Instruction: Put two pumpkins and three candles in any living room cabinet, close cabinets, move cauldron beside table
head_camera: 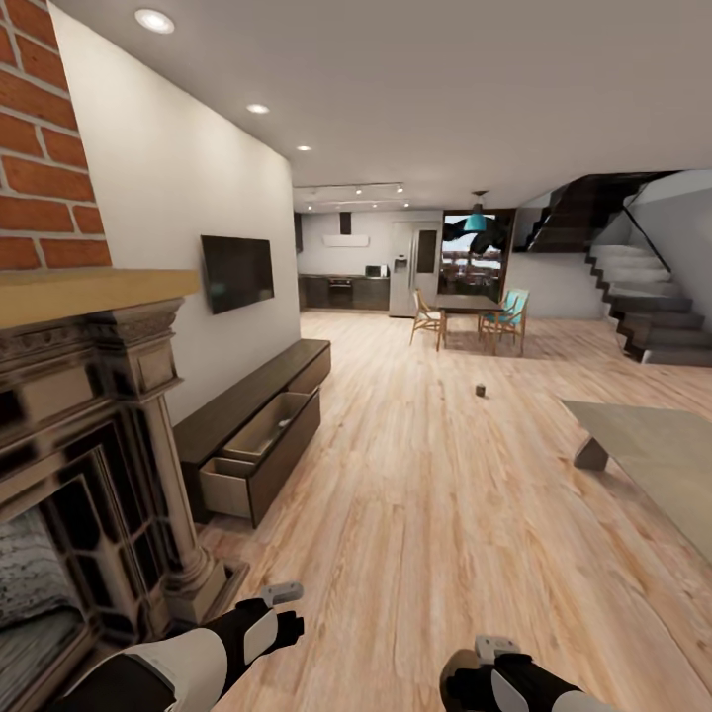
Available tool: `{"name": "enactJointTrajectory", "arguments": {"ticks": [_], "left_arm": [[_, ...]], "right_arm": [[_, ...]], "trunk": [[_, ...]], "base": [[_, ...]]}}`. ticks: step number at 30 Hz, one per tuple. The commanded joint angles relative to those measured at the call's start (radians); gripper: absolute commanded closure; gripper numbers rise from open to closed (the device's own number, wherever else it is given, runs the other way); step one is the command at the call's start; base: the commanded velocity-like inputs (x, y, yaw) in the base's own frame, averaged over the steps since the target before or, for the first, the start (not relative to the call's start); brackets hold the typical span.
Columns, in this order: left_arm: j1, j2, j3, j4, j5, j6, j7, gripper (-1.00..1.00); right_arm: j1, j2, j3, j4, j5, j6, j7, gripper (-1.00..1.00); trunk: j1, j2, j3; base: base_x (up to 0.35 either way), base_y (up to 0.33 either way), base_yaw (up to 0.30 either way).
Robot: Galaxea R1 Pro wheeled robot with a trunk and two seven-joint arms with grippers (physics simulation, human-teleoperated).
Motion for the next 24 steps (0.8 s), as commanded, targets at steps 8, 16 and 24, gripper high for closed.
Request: {"name": "enactJointTrajectory", "arguments": {"ticks": [8, 16, 24], "left_arm": [[-0.001, 0.000, -0.008, 0.001, 0.011, 0.002, 0.002, -1.00], [-0.001, 0.000, -0.008, 0.001, 0.010, 0.002, 0.002, -1.00], [-0.001, 0.000, -0.008, 0.001, 0.010, 0.002, 0.002, -1.00]], "right_arm": [[-0.001, -0.001, 0.005, -0.002, -0.004, 0.005, 0.002, 1.00], [-0.001, -0.001, 0.005, -0.002, -0.006, 0.005, 0.002, 1.00], [-0.001, -0.001, 0.005, -0.002, -0.007, 0.004, 0.002, 1.00]], "trunk": [[0.000, -0.001, -0.001], [0.000, -0.001, 0.006], [0.000, -0.001, 0.015]], "base": [[0.097, 0.074, -0.004], [0.267, 0.206, -0.196], [0.285, 0.213, -0.231]]}}
